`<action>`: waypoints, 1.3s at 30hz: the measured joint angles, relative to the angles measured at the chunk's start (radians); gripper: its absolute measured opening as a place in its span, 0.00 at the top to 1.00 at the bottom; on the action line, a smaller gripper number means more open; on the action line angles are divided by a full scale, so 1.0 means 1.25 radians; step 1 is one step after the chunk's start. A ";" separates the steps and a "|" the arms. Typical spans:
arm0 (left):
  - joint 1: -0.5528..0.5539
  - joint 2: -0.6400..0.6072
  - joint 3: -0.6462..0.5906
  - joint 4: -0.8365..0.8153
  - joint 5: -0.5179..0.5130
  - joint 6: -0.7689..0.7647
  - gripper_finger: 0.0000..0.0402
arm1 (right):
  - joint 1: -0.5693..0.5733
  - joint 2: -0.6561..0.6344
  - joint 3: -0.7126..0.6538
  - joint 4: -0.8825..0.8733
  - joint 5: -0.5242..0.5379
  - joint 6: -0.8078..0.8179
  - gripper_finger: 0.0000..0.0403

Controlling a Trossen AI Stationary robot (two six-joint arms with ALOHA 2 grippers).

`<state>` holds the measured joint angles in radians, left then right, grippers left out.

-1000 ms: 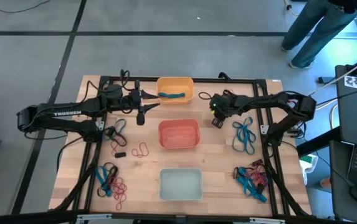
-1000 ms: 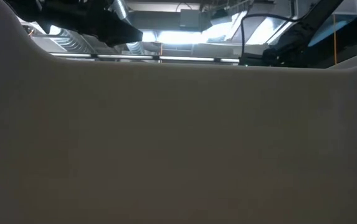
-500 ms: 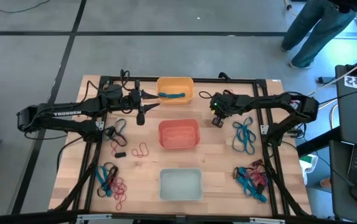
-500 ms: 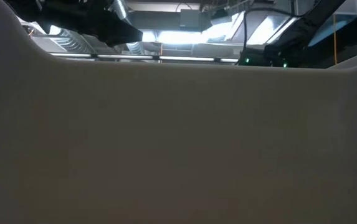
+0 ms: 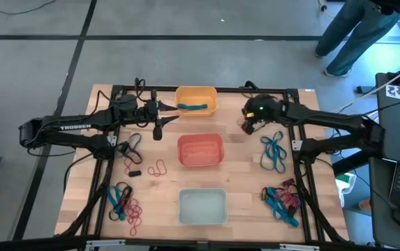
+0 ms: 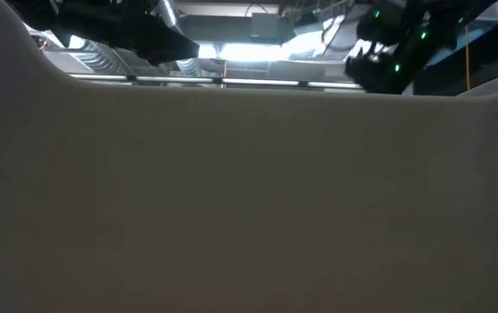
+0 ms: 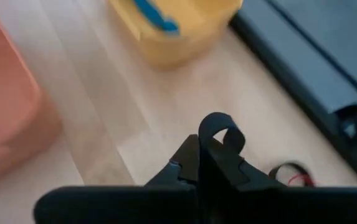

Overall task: Sort rubber bands into baskets
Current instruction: Put the black rubber band in the orange bin

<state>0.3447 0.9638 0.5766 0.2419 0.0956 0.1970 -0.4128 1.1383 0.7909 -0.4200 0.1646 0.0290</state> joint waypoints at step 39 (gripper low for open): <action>0.000 0.000 0.000 0.000 0.000 -0.004 0.66 | 0.000 -0.026 0.078 -0.069 -0.054 0.017 0.97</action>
<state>0.3447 0.9637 0.5767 0.2420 0.0956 0.1925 -0.4129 1.1063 0.8879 -0.5061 0.0976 0.0508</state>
